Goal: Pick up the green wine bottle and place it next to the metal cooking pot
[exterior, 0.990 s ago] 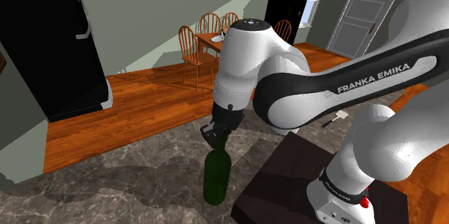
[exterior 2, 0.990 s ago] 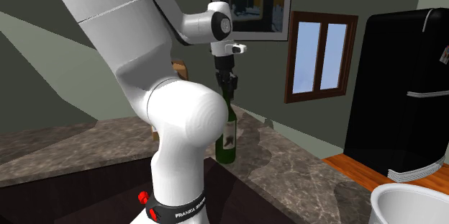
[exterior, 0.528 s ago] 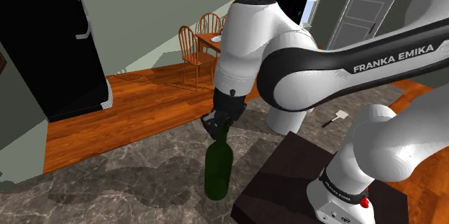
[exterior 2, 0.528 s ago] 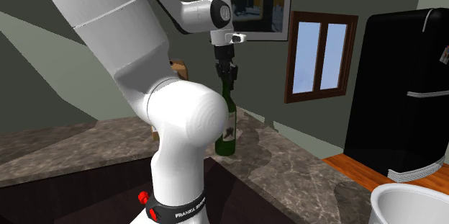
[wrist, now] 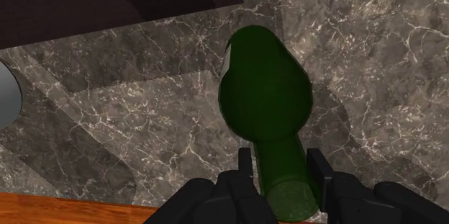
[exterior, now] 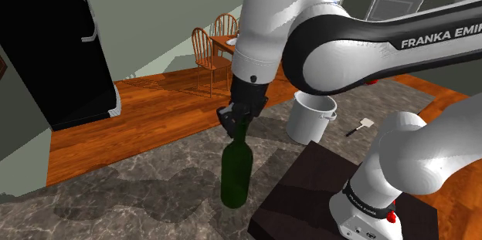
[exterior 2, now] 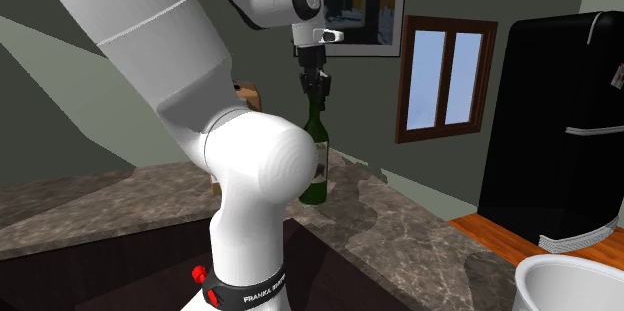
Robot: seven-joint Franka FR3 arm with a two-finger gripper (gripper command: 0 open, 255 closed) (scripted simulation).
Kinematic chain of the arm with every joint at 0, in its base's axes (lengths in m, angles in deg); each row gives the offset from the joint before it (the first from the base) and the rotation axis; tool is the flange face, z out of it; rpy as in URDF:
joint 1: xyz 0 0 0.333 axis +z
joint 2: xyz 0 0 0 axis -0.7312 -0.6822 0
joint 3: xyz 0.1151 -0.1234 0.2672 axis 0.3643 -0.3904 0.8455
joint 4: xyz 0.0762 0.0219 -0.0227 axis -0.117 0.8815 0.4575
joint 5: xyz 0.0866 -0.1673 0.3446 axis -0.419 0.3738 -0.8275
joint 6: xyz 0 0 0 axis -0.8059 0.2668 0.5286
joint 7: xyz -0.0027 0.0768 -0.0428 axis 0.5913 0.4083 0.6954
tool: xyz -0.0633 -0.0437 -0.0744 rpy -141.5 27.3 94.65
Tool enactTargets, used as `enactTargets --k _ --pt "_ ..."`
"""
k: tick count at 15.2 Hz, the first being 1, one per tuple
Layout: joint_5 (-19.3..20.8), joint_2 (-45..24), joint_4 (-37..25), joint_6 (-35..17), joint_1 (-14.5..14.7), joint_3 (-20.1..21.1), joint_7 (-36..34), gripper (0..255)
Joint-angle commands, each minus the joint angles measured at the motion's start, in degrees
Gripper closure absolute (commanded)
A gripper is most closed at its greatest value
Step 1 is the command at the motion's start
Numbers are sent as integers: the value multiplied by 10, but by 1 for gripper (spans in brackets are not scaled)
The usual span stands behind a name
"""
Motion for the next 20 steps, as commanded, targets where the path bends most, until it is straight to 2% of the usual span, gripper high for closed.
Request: enactTargets --k 1,20 --pt "2 2 -15 17 -1 -3 0 255" --pt "18 3 -159 162 -10 -27 4 255"
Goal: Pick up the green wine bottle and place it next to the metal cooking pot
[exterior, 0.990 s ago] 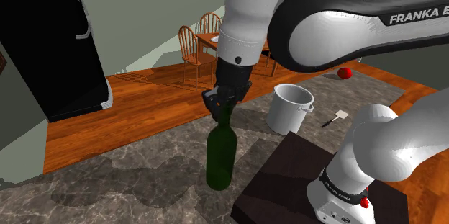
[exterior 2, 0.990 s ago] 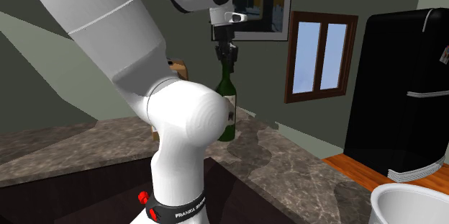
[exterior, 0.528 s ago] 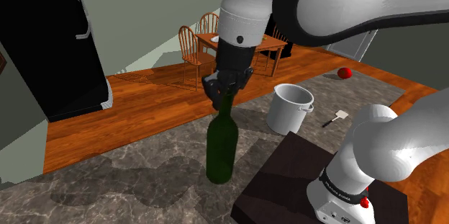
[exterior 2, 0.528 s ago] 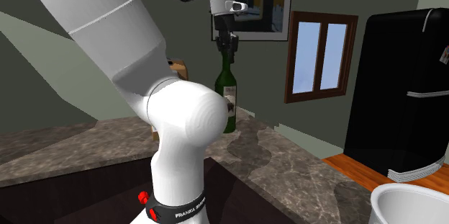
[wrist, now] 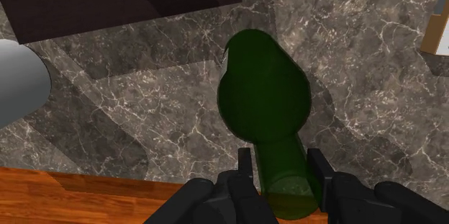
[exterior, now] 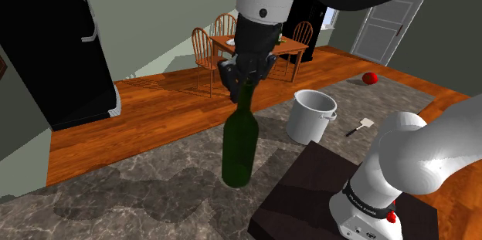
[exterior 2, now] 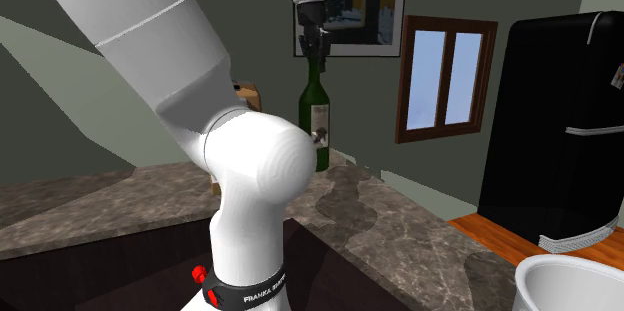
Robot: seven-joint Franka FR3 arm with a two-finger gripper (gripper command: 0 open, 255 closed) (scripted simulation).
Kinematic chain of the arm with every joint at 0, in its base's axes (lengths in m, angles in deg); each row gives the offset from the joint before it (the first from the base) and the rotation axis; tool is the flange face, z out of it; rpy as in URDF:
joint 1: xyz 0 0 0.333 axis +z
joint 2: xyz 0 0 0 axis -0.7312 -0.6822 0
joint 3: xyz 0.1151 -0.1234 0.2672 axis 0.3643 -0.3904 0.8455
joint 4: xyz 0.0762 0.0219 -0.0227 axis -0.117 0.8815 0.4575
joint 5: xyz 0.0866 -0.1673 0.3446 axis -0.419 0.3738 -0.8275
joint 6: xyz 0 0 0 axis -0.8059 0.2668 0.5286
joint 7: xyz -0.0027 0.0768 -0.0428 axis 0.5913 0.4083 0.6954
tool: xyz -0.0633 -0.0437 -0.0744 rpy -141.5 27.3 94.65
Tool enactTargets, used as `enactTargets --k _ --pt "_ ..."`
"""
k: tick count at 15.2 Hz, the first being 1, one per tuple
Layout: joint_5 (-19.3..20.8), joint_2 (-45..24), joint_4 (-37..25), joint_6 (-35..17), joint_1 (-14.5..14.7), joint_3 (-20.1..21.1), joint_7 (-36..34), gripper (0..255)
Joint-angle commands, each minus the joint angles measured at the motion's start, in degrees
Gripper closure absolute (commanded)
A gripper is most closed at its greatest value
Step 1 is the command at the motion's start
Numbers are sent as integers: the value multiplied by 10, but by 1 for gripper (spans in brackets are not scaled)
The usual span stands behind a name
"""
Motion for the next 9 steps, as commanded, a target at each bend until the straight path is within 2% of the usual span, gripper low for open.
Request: enactTargets --k 1,9 --pt "2 -3 -19 16 -1 -2 0 255" --pt "10 -18 -92 75 -7 -7 -2 255"
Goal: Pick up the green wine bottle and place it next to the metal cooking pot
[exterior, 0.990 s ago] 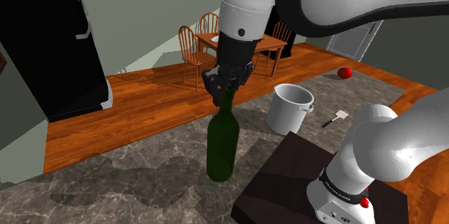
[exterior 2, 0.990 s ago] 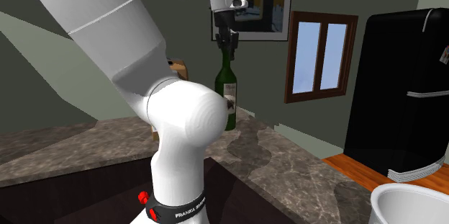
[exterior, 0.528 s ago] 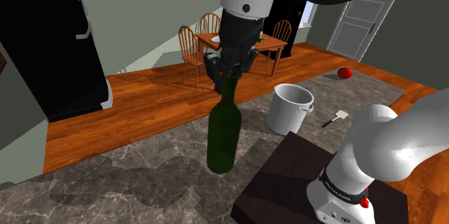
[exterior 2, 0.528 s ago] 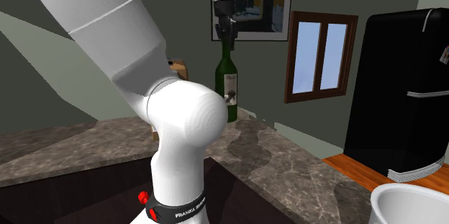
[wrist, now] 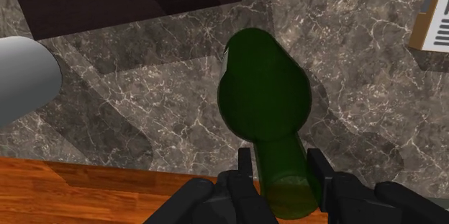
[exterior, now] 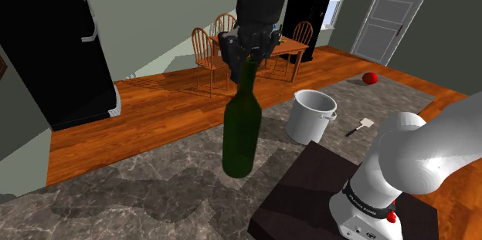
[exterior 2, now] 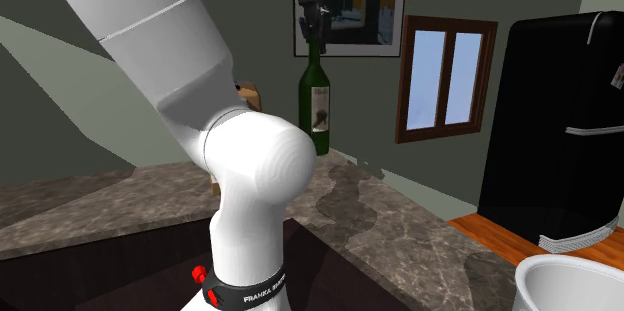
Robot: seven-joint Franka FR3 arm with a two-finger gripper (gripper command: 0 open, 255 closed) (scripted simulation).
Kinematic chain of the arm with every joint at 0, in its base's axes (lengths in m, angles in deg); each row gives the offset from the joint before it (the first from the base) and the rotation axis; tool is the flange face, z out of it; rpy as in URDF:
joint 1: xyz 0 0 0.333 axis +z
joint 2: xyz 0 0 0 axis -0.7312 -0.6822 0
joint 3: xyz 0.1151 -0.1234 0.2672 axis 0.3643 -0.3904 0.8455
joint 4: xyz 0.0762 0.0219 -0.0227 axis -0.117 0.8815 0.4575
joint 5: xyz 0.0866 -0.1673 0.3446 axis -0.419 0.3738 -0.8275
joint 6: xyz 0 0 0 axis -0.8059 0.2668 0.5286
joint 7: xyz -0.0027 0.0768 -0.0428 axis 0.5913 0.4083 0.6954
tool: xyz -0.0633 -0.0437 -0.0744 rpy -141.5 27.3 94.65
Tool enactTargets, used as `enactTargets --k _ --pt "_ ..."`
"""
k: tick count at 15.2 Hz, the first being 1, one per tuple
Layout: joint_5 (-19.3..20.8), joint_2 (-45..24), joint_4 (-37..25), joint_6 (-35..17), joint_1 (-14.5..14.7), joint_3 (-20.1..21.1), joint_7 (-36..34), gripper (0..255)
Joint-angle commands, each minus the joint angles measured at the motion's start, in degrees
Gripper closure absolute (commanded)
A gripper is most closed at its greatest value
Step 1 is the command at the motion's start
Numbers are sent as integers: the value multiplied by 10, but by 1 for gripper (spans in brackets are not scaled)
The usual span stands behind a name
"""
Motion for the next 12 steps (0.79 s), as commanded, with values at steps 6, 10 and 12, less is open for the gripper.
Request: enactTargets --k 6,10,12 --pt "7 -17 -69 52 -5 -2 -3 255" --pt "12 -31 -112 82 -8 -2 -5 255" --pt "14 -38 -134 97 -10 -2 -6 255"
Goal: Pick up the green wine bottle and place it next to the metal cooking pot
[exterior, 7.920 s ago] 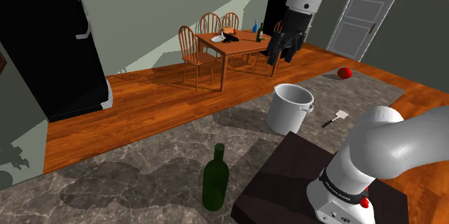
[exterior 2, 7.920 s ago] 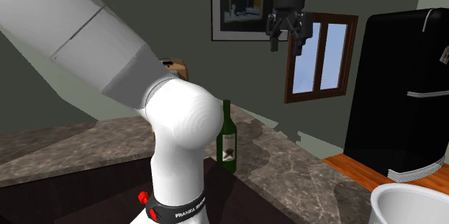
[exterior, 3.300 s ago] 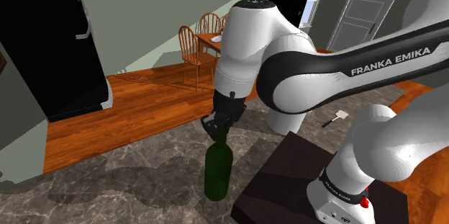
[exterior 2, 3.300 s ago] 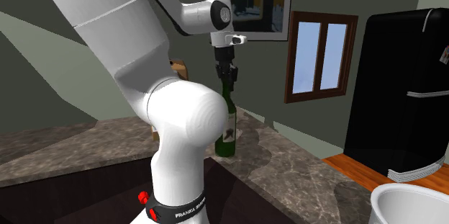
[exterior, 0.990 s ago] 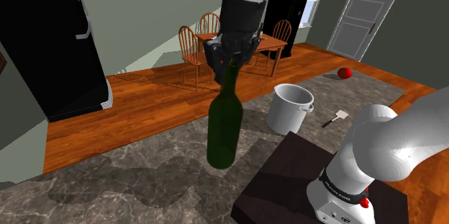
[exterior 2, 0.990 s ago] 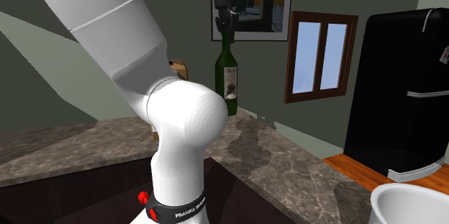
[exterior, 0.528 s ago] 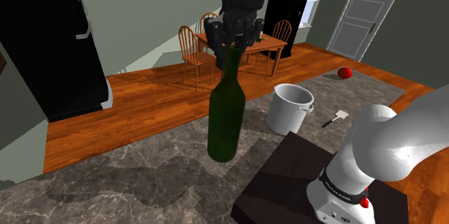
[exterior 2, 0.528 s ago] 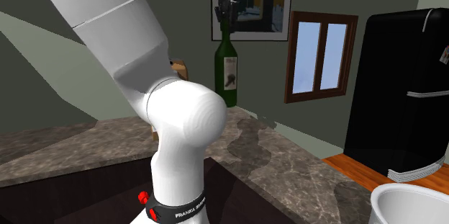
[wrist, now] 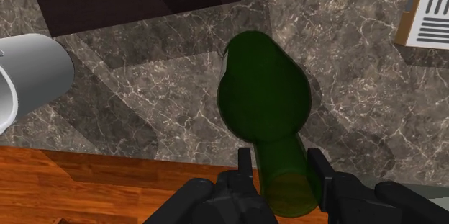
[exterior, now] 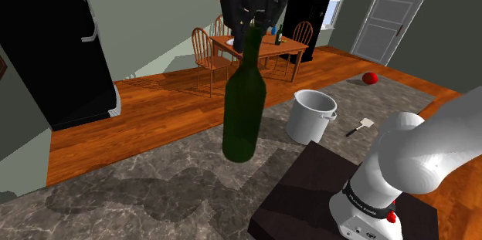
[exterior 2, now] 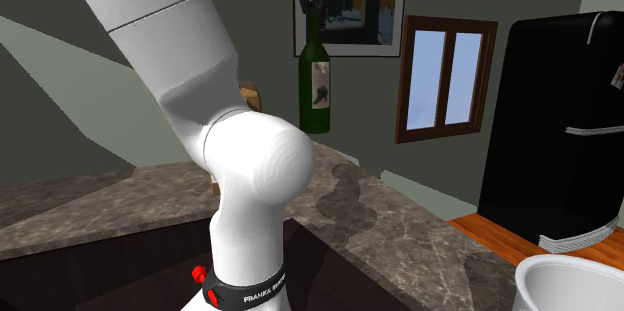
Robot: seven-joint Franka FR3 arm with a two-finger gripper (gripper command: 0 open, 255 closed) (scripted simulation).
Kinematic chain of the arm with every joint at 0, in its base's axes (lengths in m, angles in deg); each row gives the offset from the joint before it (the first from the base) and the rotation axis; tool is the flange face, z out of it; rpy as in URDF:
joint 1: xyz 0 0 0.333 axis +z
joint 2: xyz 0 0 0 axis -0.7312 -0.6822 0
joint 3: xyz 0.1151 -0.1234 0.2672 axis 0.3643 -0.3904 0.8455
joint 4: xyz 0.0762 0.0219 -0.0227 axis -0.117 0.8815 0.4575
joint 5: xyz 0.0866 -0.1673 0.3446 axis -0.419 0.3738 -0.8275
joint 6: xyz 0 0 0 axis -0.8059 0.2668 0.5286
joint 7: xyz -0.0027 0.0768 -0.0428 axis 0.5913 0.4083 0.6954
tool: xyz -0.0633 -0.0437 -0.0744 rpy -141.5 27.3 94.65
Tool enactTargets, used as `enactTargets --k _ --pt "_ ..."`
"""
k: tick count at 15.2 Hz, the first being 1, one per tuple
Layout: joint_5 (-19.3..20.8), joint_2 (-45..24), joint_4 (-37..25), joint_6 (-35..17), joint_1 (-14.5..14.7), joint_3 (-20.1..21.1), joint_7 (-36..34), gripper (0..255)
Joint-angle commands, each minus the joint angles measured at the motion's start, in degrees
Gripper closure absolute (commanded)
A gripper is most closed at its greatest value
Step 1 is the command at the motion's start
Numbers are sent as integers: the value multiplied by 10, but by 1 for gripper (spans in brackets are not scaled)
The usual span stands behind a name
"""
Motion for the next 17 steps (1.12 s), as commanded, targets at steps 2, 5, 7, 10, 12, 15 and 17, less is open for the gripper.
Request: enactTargets --k 2,5,7,10,12,15,17 --pt "4 -10 -32 23 -2 0 -1 255" --pt "8 -24 -69 46 -5 1 -4 255" --pt "11 -33 -93 61 -6 3 -5 255" --pt "4 20 -45 67 -6 -38 38 255" --pt "5 51 -18 72 -5 -65 65 255" --pt "11 93 18 81 -5 -103 105 255" --pt "18 119 38 88 -5 -128 130 255"
